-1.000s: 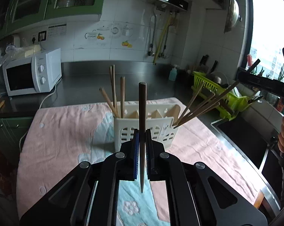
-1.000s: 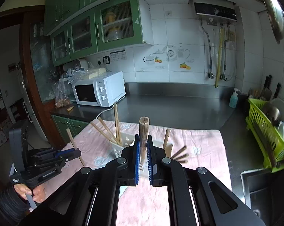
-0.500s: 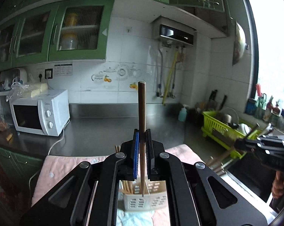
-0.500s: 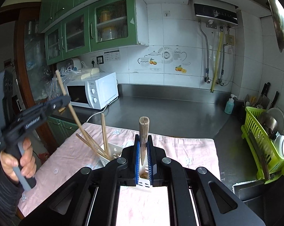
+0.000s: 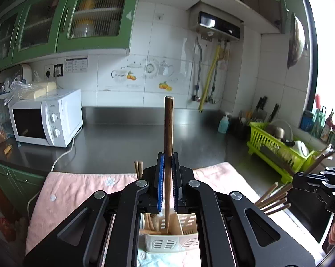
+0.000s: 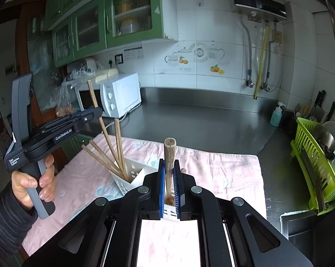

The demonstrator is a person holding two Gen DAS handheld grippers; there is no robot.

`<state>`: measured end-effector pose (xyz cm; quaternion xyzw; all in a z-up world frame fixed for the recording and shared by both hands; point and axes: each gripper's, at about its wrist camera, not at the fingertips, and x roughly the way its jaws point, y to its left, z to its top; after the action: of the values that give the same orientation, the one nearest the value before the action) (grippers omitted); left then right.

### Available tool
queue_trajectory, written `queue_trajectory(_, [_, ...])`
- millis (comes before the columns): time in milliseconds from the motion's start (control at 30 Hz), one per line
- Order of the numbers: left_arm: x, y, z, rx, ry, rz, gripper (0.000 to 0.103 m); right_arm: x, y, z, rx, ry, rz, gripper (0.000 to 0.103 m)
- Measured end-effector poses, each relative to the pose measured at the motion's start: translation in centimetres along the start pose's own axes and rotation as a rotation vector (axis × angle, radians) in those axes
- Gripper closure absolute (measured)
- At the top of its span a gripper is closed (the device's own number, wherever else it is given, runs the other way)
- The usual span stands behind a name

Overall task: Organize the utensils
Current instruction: 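Open the left tool to drop its chopstick into the holder while the right tool releases its chopstick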

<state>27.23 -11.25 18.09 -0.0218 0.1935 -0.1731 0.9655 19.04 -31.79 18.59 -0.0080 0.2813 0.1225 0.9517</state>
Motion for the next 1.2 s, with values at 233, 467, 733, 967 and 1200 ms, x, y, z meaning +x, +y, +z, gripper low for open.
queue_trajectory(233, [0.5, 0.2, -0.9, 0.000, 0.033, -0.006, 0.097, 2.1, 1.0, -0.6, -0.026, 0.066, -0.007, 0.096])
queue_trajectory(467, [-1.1, 0.3, -1.6, 0.013, 0.032, -0.021, 0.092, 3.4, 1.4, -1.3, -0.031, 0.081, -0.027, 0.095])
queue_trajectory(733, [-4.2, 0.6, -2.6, 0.017, 0.018, -0.011, 0.059, 1.1, 1.5, -2.1, -0.025, 0.030, -0.065, 0.079])
queue_trajectory(967, [-8.4, 0.5, -4.3, 0.024, -0.020, 0.016, 0.022, -2.1, 2.7, -4.1, -0.029, -0.035, -0.092, 0.063])
queue_trajectory(1200, [-12.1, 0.1, -7.4, 0.062, -0.027, 0.092, 0.005, -4.1, 4.2, -8.6, 0.017, -0.078, -0.100, 0.049])
